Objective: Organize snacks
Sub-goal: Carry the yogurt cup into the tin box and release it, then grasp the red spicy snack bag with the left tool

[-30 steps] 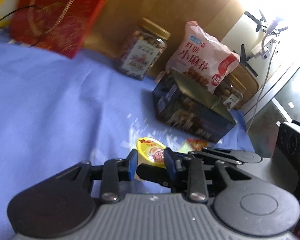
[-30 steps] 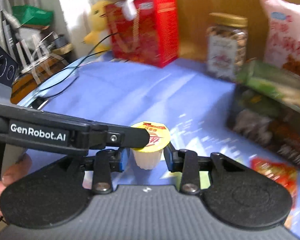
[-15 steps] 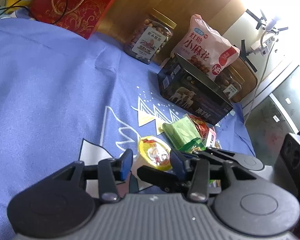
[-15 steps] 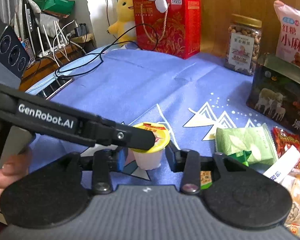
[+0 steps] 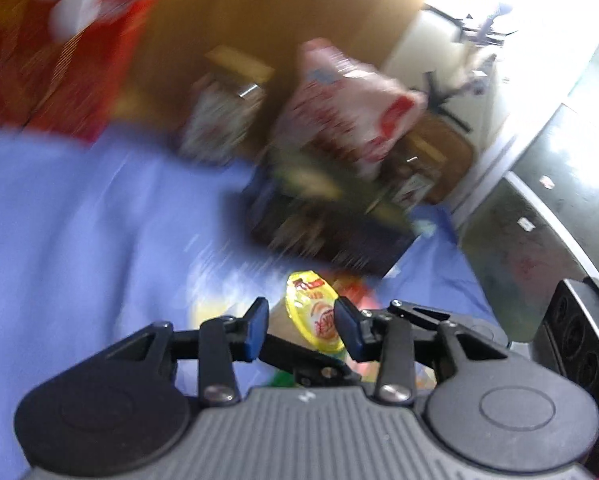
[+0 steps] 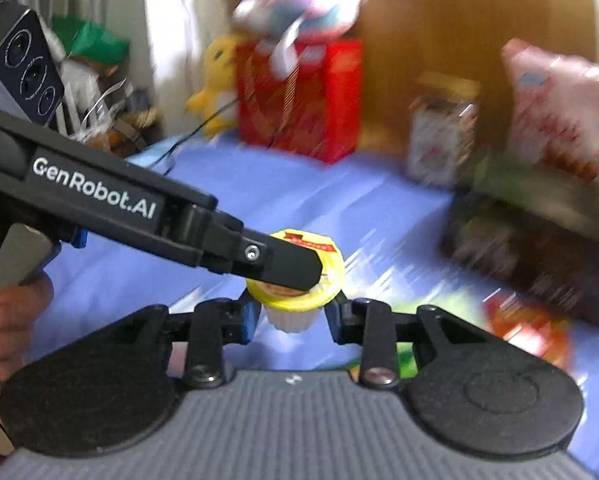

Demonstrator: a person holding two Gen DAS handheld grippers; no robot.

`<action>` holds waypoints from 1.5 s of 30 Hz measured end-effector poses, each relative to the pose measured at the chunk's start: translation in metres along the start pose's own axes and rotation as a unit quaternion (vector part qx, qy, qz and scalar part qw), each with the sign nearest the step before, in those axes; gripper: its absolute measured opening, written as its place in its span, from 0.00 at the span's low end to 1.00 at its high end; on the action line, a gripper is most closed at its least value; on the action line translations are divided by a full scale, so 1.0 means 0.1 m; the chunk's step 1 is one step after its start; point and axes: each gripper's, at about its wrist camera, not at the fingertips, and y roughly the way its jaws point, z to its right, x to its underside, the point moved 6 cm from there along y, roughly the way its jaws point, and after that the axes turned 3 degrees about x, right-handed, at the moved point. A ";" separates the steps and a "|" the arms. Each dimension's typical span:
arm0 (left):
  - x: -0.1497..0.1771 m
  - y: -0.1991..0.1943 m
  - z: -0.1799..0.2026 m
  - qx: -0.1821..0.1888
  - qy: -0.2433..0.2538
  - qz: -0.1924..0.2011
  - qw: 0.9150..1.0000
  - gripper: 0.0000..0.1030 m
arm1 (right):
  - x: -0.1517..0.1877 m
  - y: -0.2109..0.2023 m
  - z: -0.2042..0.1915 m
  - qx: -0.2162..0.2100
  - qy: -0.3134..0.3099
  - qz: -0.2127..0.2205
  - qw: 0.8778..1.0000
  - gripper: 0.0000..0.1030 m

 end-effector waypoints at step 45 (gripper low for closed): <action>-0.01 1.65 -0.01 0.073 -0.042 -0.152 0.985 0.72 | 0.71 -0.22 2.20 -0.026 0.391 -0.061 0.918 0.37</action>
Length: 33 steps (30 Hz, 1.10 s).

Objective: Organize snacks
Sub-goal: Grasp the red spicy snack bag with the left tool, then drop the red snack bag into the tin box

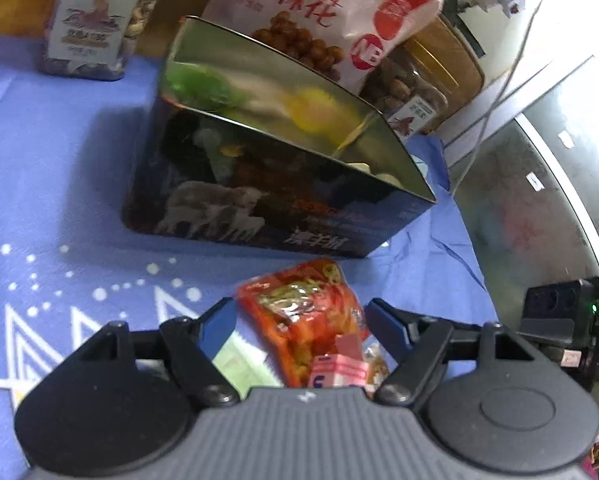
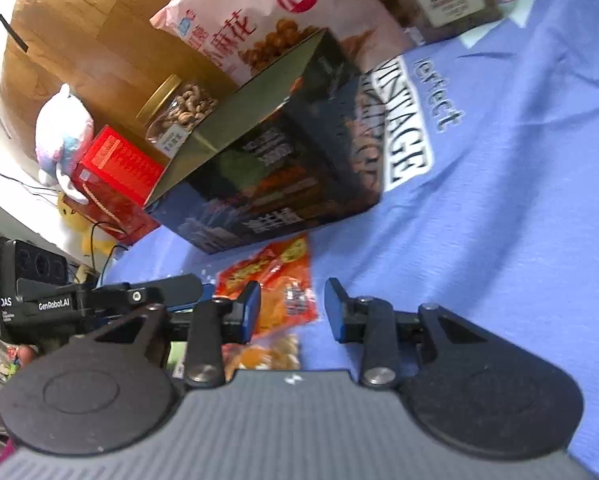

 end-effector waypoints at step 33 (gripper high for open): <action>-0.75 -0.79 0.52 0.001 0.061 0.133 0.989 0.32 | -0.71 -0.32 -0.87 -0.149 0.000 0.086 0.985 0.11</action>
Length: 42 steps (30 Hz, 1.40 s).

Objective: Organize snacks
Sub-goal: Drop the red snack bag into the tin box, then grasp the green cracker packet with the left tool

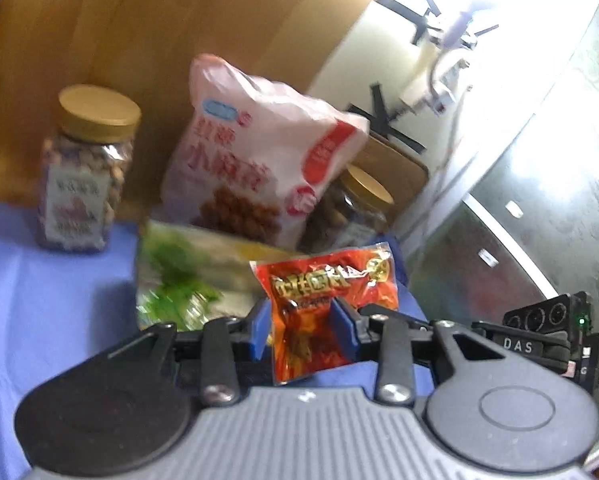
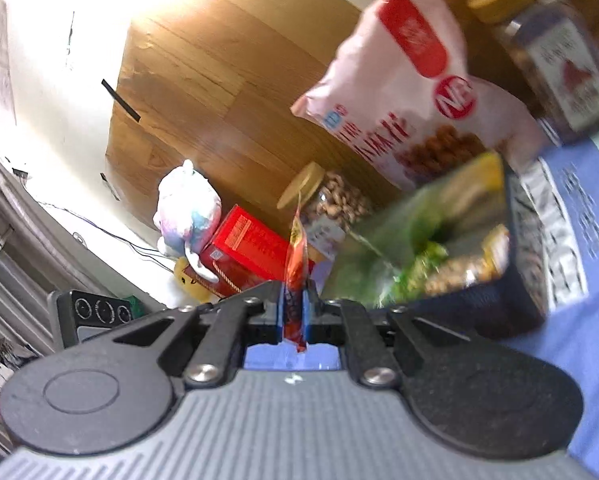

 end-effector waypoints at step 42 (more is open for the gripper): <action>1.75 -1.11 -0.61 -0.044 -0.122 -0.004 0.992 0.40 | 1.66 -0.22 -0.31 0.113 -0.183 -0.106 0.971 0.34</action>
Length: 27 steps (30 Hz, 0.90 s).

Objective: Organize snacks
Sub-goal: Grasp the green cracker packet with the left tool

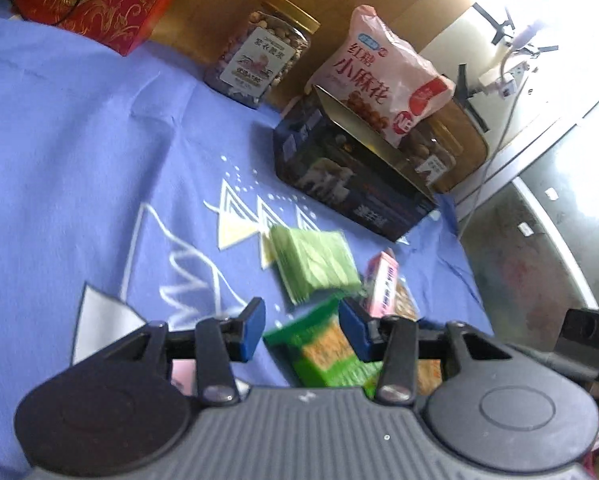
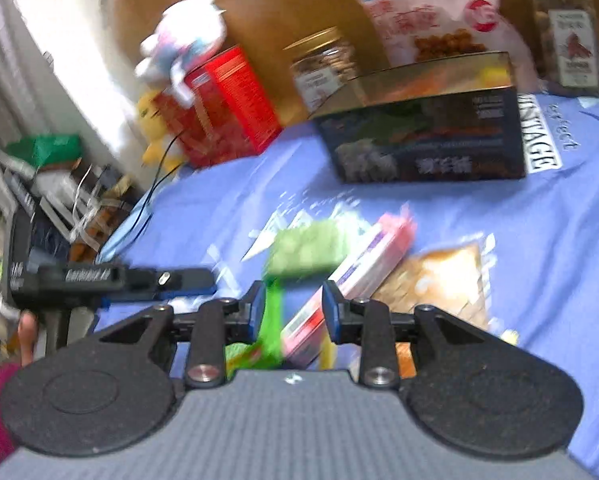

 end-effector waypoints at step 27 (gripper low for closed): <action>0.23 -0.30 -0.14 -0.003 0.008 0.011 1.000 0.47 | 0.65 0.44 -0.72 0.023 -0.154 -0.022 0.988 0.55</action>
